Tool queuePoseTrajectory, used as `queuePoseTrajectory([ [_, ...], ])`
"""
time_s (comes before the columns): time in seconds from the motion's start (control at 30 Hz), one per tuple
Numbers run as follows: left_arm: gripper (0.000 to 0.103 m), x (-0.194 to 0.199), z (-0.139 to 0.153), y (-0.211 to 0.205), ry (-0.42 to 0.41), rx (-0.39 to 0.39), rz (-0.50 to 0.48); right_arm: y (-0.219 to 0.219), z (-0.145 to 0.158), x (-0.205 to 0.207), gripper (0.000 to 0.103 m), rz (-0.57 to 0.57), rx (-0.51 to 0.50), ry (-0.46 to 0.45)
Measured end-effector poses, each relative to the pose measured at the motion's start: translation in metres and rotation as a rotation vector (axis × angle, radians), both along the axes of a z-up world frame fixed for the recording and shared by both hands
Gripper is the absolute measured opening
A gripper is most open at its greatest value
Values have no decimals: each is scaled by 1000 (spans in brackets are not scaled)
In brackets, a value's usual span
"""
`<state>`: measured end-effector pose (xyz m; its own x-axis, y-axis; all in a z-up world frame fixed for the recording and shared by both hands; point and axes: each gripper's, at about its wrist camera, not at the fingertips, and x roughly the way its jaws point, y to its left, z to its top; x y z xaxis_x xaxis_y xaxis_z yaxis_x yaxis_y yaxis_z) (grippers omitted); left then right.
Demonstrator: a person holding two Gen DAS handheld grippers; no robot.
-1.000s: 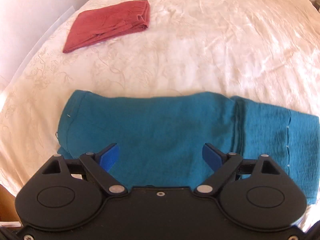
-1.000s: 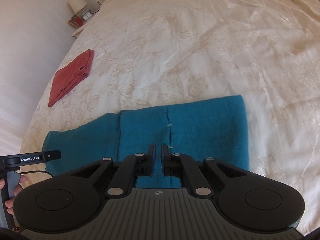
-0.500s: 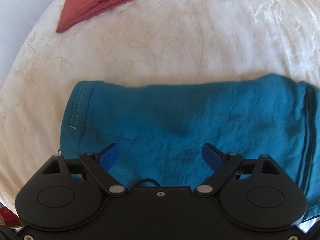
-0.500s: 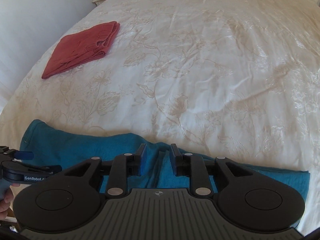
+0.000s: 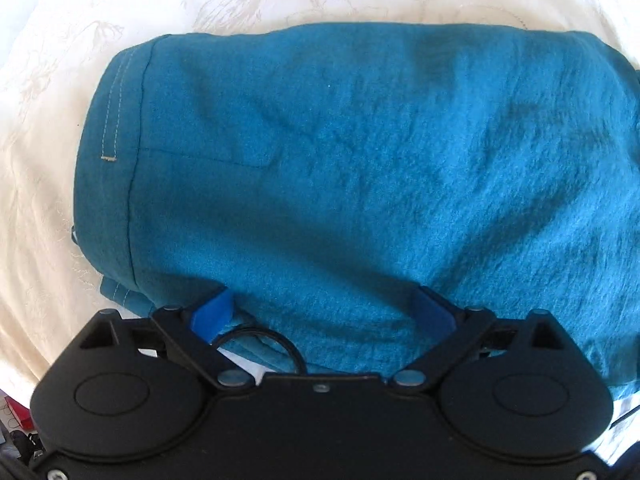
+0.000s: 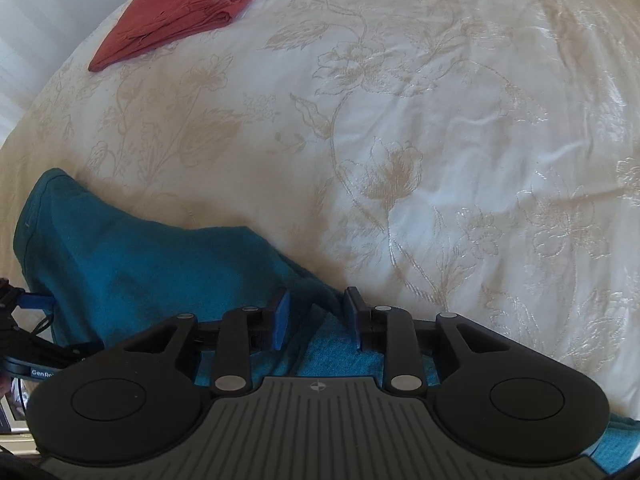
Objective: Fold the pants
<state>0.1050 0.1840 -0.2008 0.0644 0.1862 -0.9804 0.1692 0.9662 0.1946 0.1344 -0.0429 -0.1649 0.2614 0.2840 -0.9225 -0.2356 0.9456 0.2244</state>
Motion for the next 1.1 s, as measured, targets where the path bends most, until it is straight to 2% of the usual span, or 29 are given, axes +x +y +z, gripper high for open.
queuePoseTrajectory([
  [0.1,91,0,18,-8,-51,-21,-6,2,2,-9,29,42,15,-2],
  [0.23,91,4,41,-25,-123,-79,-34,4,3,-18,11,89,-5,-44],
  [0.33,92,11,40,-33,-143,-66,-35,-1,5,-18,7,83,32,-50],
  [0.4,92,12,29,-32,-117,-43,-5,-6,5,-11,5,53,23,-65],
  [0.43,92,10,21,-32,-90,-29,8,-8,4,-6,5,22,-13,-79],
  [0.53,97,-7,-7,-19,-2,43,14,-11,-7,3,5,-33,-35,-56],
  [0.57,101,-13,-9,-13,1,34,30,-8,-9,3,5,-29,-53,-57],
  [0.7,100,-26,-4,9,26,-4,108,5,-11,-1,6,-29,-113,-65],
  [0.73,99,-29,0,13,19,-13,122,6,-7,-1,10,-37,-114,-72],
  [0.8,95,-33,14,20,-18,-21,132,7,6,-5,11,-66,-113,-110],
  [0.9,95,-42,36,41,-104,-23,130,8,30,-21,11,-115,-85,-173],
  [1.0,95,-50,53,57,-173,-42,151,14,42,-44,11,-134,-9,-157],
  [1.1,95,-64,66,85,-219,-96,191,30,36,-70,12,-114,19,-107],
])
